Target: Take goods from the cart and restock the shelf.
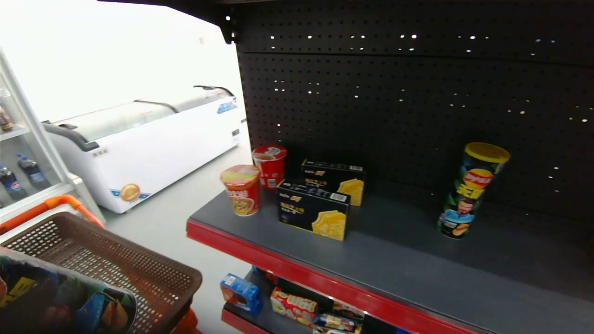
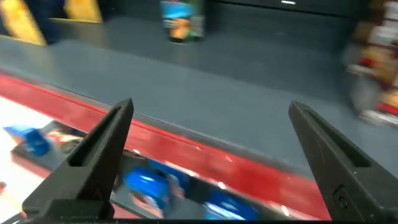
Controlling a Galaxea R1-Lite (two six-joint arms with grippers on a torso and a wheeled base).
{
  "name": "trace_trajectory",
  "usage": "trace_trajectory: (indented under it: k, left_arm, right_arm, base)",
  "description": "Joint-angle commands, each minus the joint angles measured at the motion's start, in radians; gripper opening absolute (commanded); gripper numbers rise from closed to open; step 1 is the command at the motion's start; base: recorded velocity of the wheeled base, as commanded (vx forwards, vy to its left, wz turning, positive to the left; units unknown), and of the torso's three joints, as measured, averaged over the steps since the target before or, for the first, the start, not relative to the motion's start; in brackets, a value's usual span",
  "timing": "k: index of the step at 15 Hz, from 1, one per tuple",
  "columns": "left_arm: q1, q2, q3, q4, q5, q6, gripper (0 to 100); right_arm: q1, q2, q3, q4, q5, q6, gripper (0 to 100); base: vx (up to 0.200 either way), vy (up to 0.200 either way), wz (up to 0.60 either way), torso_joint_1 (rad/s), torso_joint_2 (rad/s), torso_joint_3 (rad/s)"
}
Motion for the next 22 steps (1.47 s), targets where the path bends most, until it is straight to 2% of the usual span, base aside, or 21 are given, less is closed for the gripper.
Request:
trace_trajectory:
  k: [1, 5, 7, 8, 15, 20, 21, 22]
  left_arm:
    - [0.003, 0.007, 0.007, 0.000, 0.000, 0.000, 0]
    - [0.005, 0.002, 0.013, 0.000, 0.000, -0.003, 0]
    - [0.006, 0.004, 0.005, -0.001, 0.002, -0.031, 0]
    - [0.008, 0.007, 0.013, -0.001, 0.005, -0.034, 0]
    - [0.012, -0.022, 0.012, 0.006, 0.032, -0.031, 0]
    - [0.011, -0.148, -0.018, 0.270, 0.123, -0.029, 0]
    - [0.011, -0.177, 0.001, 0.284, 0.135, -0.029, 0]
    - [0.011, -0.194, -0.008, 0.296, 0.135, -0.026, 0]
  right_arm:
    - [0.000, 0.000, 0.000, 0.000, 0.000, 0.000, 100]
    - [0.000, 0.000, 0.000, 0.000, 0.000, 0.000, 100]
    - [0.000, 0.000, 0.000, 0.000, 0.000, 0.001, 100]
    - [0.002, 0.000, 0.000, 0.000, 0.000, 0.003, 100]
    - [0.002, 0.000, 0.000, 0.000, 0.005, 0.003, 100]
    - [0.002, 0.000, 0.000, 0.000, 0.009, 0.009, 100]
    - [0.005, 0.000, -0.041, 0.002, 0.049, 0.029, 100]
    - [0.013, 0.000, -0.153, 0.003, 0.107, 0.013, 100]
  base:
    - [0.000, 0.000, -0.60, -0.002, 0.00, -0.002]
    - [0.000, 0.000, -0.15, 0.001, 0.00, 0.001]
    - [0.000, 0.000, 0.00, 0.000, 0.00, 0.000]
    - [0.000, 0.000, 0.00, 0.000, 0.00, 0.000]
    - [0.000, 0.000, -0.09, 0.000, 0.00, 0.001]
    - [0.000, 0.000, 0.00, 0.000, 0.00, 0.000]
    - [0.000, 0.000, 0.00, 0.000, 0.00, 0.000]
    - [0.000, 0.000, 0.00, 0.000, 0.00, 0.000]
